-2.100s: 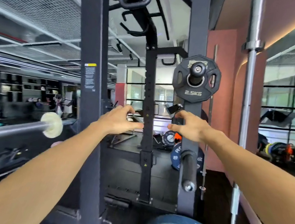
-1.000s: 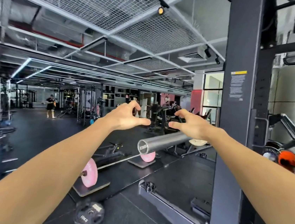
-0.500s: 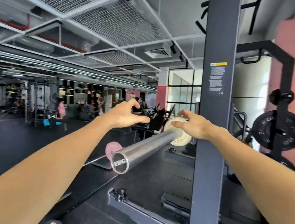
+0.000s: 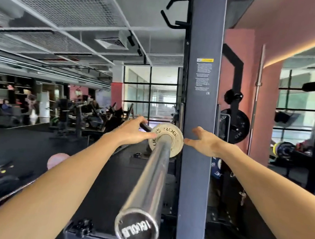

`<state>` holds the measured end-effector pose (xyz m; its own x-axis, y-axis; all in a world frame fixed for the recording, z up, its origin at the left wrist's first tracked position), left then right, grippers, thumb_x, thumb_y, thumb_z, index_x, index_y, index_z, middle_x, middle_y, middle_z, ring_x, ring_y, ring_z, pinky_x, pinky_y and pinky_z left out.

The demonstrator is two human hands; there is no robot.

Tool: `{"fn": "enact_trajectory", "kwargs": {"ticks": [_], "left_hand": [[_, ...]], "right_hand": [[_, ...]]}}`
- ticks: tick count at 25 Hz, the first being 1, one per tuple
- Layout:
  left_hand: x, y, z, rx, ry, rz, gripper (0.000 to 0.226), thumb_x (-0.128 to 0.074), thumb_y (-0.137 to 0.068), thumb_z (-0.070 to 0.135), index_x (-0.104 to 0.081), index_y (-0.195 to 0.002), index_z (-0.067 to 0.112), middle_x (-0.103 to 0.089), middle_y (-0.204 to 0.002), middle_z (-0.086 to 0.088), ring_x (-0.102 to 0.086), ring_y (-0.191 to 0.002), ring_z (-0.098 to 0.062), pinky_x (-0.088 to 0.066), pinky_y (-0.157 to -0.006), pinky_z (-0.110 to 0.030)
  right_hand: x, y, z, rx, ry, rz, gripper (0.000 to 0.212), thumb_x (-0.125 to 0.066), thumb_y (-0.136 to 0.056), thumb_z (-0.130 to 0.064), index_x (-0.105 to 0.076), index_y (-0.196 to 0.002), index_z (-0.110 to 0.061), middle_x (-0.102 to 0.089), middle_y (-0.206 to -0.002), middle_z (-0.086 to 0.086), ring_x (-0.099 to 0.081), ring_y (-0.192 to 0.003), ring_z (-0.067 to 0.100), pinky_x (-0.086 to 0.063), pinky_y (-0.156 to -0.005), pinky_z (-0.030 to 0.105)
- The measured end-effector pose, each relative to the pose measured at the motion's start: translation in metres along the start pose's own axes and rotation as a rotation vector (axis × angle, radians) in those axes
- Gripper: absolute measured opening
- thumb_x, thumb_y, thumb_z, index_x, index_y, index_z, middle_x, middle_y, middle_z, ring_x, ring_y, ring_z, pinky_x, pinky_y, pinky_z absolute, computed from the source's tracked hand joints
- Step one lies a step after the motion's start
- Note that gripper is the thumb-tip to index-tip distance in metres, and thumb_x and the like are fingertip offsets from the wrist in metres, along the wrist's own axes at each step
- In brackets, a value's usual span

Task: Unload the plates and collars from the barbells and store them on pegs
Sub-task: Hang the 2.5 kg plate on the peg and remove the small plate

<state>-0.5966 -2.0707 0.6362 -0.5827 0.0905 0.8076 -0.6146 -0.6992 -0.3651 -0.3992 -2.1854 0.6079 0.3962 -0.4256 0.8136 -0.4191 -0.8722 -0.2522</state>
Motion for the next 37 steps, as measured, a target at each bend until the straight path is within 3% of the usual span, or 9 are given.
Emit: {"fn": "enact_trajectory", "kwargs": {"ticks": [2, 5, 11, 14, 17, 19, 23, 30, 37], "left_hand": [[-0.013, -0.024, -0.01, -0.033, 0.001, -0.024, 0.068, -0.062, -0.087, 0.053, -0.039, -0.144, 0.023, -0.045, -0.145, -0.006, -0.047, -0.128, -0.025, -0.039, -0.101, -0.035], [-0.038, -0.054, -0.025, -0.061, 0.029, -0.083, 0.062, -0.058, -0.092, 0.047, -0.039, -0.146, 0.023, -0.054, -0.139, -0.007, -0.051, -0.127, -0.027, -0.044, -0.102, -0.037], [-0.053, -0.079, -0.033, -0.081, 0.071, 0.001, 0.038, -0.06, -0.095, 0.026, -0.054, -0.131, 0.016, -0.068, -0.113, -0.013, -0.061, -0.106, -0.032, -0.045, -0.084, -0.032], [-0.055, -0.081, -0.033, -0.053, 0.081, 0.028, 0.027, -0.064, -0.093, 0.03, -0.06, -0.115, 0.016, -0.068, -0.107, -0.007, -0.062, -0.1, -0.028, -0.049, -0.088, -0.037], [-0.06, -0.068, -0.034, -0.053, 0.092, 0.042, 0.023, -0.065, -0.091, 0.03, -0.063, -0.11, 0.016, -0.069, -0.103, -0.006, -0.065, -0.096, -0.026, -0.054, -0.087, -0.042], [-0.056, -0.053, -0.031, -0.042, 0.141, 0.057, 0.025, -0.066, -0.091, 0.028, -0.065, -0.112, 0.015, -0.07, -0.103, -0.006, -0.067, -0.093, -0.025, -0.057, -0.083, -0.042], [-0.041, -0.016, -0.023, -0.015, 0.115, 0.107, 0.022, -0.065, -0.092, 0.029, -0.065, -0.109, 0.015, -0.069, -0.107, -0.005, -0.064, -0.097, -0.024, -0.05, -0.08, -0.031], [-0.021, 0.057, -0.007, 0.031, 0.18, 0.103, 0.022, -0.065, -0.092, 0.027, -0.063, -0.111, 0.016, -0.068, -0.106, -0.007, -0.065, -0.097, -0.026, -0.056, -0.086, -0.045], [-0.003, 0.11, 0.006, 0.023, 0.146, 0.102, 0.021, -0.064, -0.092, 0.028, -0.063, -0.111, 0.019, -0.067, -0.109, -0.007, -0.062, -0.098, -0.024, -0.054, -0.088, -0.042]], "right_hand": [[-0.007, -0.012, -0.007, -0.024, 0.0, 0.019, 0.069, -0.052, -0.095, -0.042, -0.021, -0.149, -0.011, -0.044, -0.145, 0.011, -0.047, -0.128, 0.027, -0.04, -0.103, 0.035], [-0.023, -0.032, -0.011, -0.058, 0.016, 0.031, 0.058, -0.046, -0.099, -0.032, -0.024, -0.146, -0.006, -0.051, -0.136, 0.016, -0.056, -0.11, 0.03, -0.047, -0.091, 0.039], [-0.036, -0.056, -0.013, -0.091, 0.041, 0.076, 0.049, -0.047, -0.1, -0.027, -0.032, -0.142, -0.006, -0.051, -0.136, 0.013, -0.051, -0.12, 0.03, -0.038, -0.086, 0.028], [-0.036, -0.057, -0.016, -0.099, 0.058, 0.136, 0.048, -0.05, -0.098, -0.031, -0.036, -0.137, -0.007, -0.052, -0.132, 0.013, -0.053, -0.115, 0.031, -0.039, -0.084, 0.03], [-0.043, -0.044, -0.012, -0.102, 0.052, 0.131, 0.037, -0.05, -0.098, -0.037, -0.042, -0.121, -0.009, -0.058, -0.115, 0.014, -0.054, -0.092, 0.03, -0.039, -0.075, 0.032], [-0.041, -0.028, -0.011, -0.091, -0.008, 0.136, 0.023, -0.05, -0.097, -0.038, -0.042, -0.097, -0.017, -0.057, -0.099, 0.012, -0.053, -0.08, 0.028, -0.044, -0.071, 0.035], [-0.035, 0.008, -0.022, -0.047, -0.07, 0.138, 0.031, -0.054, -0.095, -0.039, -0.036, -0.078, -0.022, -0.059, -0.087, 0.008, -0.059, -0.062, 0.028, -0.057, -0.063, 0.039], [-0.023, 0.075, -0.047, 0.0, -0.079, 0.113, 0.03, -0.056, -0.094, -0.039, -0.047, -0.097, -0.011, -0.064, -0.094, 0.011, -0.066, -0.069, 0.028, -0.06, -0.061, 0.038], [-0.02, 0.131, -0.065, 0.009, -0.074, 0.117, 0.03, -0.056, -0.094, -0.04, -0.046, -0.094, -0.011, -0.065, -0.089, 0.01, -0.069, -0.066, 0.03, -0.06, -0.058, 0.039]]}}
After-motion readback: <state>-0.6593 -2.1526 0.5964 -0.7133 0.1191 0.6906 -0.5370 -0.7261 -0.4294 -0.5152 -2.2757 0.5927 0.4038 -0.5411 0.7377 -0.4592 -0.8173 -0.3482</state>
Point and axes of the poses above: each hand's wrist, its own y-axis away from the middle knuckle, its own x-axis out of the back of the hand, z = x × y, the point moved 10 cm from there along -y, towards the middle knuckle
